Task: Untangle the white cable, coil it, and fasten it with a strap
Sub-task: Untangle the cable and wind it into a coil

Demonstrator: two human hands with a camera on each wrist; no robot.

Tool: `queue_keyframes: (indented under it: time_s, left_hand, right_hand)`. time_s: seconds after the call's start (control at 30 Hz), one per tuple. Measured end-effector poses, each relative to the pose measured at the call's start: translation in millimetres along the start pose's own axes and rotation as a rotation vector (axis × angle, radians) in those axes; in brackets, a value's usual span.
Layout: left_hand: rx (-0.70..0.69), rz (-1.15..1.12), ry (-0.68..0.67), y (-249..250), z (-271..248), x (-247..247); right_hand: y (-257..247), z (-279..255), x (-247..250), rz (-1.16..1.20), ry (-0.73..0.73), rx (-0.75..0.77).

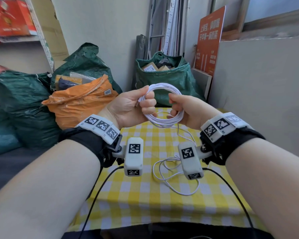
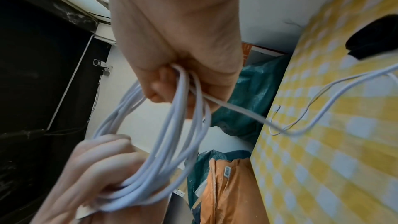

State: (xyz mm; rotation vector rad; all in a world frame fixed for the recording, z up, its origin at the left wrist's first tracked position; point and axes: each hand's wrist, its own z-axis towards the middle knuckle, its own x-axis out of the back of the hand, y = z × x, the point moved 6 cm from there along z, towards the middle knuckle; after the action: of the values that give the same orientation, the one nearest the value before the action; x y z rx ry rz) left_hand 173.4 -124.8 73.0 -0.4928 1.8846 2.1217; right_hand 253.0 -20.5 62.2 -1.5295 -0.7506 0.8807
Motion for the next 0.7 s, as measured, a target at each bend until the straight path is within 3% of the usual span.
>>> queue_keyframes:
  time_s: [0.1,0.17,0.33,0.5,0.7]
  left_hand:
    - [0.032,0.028,0.007,-4.6,0.0,4.0]
    - [0.063,0.104,0.063,-5.8,-1.8,8.8]
    - [0.195,0.366,0.134,-6.5,-10.4,22.9]
    - [0.249,0.520,0.232,-1.0,-3.6,21.2]
    - [0.281,0.664,0.290,-1.8,5.6,6.3]
  right_hand:
    - [0.4,2.0,0.9,0.154,0.033,-0.017]
    - [1.0,3.3,3.2,0.130,0.060,-0.015]
    - [-6.6,-0.2,7.3,-0.261,0.139,0.063]
    - [-12.1,-5.0,-13.8,-0.740,0.108,0.152]
    - [-21.1,-6.8,-28.9,-0.817,0.100,0.299]
